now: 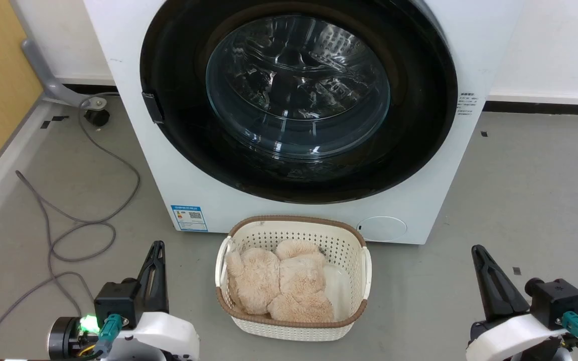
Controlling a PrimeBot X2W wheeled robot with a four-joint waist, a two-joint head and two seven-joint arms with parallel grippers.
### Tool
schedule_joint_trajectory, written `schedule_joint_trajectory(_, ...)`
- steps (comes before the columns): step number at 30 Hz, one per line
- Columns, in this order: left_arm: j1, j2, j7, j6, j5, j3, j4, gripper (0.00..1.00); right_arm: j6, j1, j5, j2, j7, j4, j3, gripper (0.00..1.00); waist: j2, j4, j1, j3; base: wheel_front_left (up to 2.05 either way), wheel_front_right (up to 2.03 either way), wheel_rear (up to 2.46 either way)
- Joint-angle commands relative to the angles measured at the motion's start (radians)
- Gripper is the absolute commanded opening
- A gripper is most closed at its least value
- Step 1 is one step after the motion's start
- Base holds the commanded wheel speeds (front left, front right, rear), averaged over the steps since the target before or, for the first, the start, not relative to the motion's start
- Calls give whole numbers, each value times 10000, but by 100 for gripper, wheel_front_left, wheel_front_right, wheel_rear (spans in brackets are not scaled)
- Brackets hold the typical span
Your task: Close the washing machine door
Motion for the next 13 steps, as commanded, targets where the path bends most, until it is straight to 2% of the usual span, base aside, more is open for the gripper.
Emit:
schedule_joint_trajectory(1, 108, 7, 66, -75, 66, 40, -85, 0, -5, 51, -115, 26, 56, -91, 28, 0, 0, 7, 0, 0, 0, 0, 0)
schedule_joint_trajectory(13, 129, 8, 353, -176, 124, 69, -231, 0, -6, 62, -233, 32, 344, -292, 123, 0, 0, 68, 0, 2, 0, 0, 0)
